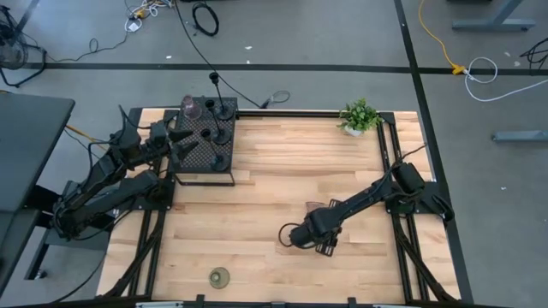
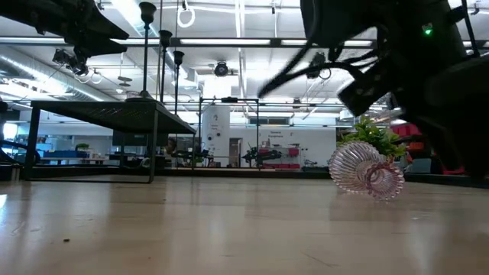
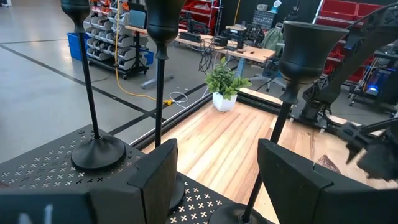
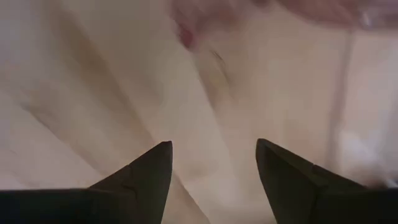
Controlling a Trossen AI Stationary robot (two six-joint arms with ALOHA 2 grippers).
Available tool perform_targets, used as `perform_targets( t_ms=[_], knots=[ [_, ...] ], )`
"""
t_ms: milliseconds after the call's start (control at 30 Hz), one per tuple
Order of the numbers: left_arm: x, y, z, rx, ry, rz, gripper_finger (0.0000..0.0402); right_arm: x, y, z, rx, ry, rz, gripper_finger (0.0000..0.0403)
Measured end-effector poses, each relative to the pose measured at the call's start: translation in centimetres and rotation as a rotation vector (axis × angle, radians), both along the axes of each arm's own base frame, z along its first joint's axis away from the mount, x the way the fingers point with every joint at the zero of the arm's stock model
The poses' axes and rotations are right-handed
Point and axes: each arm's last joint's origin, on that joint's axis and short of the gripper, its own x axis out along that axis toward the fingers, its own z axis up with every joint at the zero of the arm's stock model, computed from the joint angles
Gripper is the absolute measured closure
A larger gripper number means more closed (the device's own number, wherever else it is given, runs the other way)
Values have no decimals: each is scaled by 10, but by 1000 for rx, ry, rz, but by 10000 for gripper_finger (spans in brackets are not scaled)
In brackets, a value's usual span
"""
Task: Pick & Place candle stick holders
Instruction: Align the pink candle holder with the other pink candle holder on the shelf
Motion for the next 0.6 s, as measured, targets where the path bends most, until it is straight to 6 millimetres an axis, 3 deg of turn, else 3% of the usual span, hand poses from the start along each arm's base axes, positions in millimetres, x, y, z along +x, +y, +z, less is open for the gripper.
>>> perform_targets(
  t_ms=[267, 600],
  knots=[
    [0, 0, 1, 5, -10, 0, 177, 25, 9, -5, 27, -291, 56, 172],
    [0, 0, 2, 4, -16, 1, 177, 40, 1, -5, -1, -421, 81, 172]
  ],
)
